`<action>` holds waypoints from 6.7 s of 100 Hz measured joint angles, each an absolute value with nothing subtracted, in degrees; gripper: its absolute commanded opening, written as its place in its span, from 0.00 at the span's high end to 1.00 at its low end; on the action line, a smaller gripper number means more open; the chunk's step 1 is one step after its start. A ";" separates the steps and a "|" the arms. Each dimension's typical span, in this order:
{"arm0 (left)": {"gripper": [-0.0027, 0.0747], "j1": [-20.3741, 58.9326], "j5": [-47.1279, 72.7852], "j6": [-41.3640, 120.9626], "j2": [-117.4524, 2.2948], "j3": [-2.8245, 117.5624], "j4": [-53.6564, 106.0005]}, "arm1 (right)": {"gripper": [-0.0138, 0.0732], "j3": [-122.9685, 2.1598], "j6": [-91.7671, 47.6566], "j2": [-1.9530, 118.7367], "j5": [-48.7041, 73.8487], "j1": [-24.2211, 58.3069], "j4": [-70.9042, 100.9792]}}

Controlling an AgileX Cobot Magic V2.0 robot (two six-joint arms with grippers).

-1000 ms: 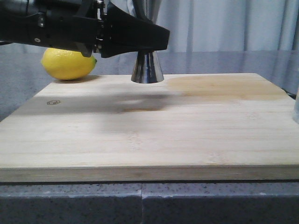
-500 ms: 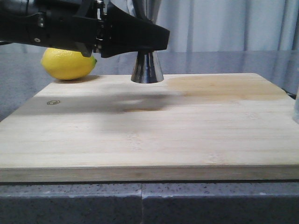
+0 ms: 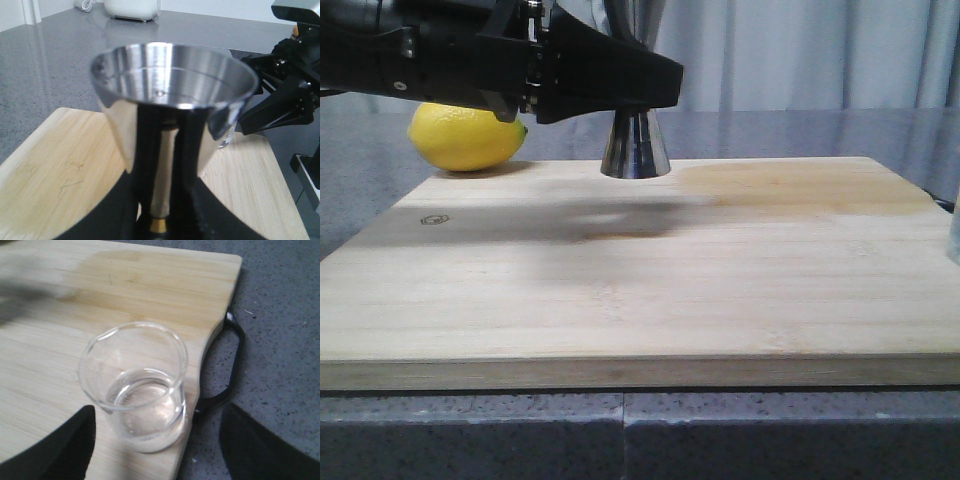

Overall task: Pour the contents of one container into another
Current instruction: 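Grasp the glass beaker with the right gripper and lift it, then carry the beaker over the jigger's upper cup held by the left gripper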

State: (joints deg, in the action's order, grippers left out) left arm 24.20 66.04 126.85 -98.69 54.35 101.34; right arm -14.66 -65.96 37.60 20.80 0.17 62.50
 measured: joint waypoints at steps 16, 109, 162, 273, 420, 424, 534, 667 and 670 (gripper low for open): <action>0.99 24.20 66.04 126.85 -98.69 54.35 101.34 | 0.30 -14.66 -69.81 39.10 20.14 0.17 66.45; 0.99 24.20 66.04 126.85 -98.69 54.35 101.23 | 0.30 -14.66 -102.62 50.65 23.51 0.17 94.56; 0.99 24.20 66.04 126.85 -98.69 54.35 101.23 | 0.30 -14.66 -113.87 53.69 24.97 0.17 102.89; 0.99 24.20 66.04 126.85 -98.69 54.35 101.23 | 0.46 -14.66 -115.59 53.69 25.36 0.17 103.30; 0.99 24.20 66.04 126.85 -98.69 54.35 101.23 | 0.55 -25.88 -115.21 54.35 25.82 0.17 103.30; 0.99 24.20 66.04 126.85 -98.69 54.35 101.23 | 0.55 -26.42 -114.87 54.88 25.82 0.17 103.18; 0.99 24.20 66.04 126.72 -98.69 54.35 101.03 | 0.55 -50.04 -89.17 68.16 40.34 0.17 73.10; 0.99 28.18 66.04 126.28 -98.69 54.35 100.25 | 0.55 -77.53 -72.99 79.57 53.85 12.78 42.43; 0.99 28.18 66.04 126.17 -98.69 54.35 100.16 | 0.55 -78.34 -72.87 79.80 54.07 12.87 42.16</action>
State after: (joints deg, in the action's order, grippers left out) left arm 28.18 66.04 126.17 -98.69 54.35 100.16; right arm -78.34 -72.87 79.80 54.07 12.87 42.16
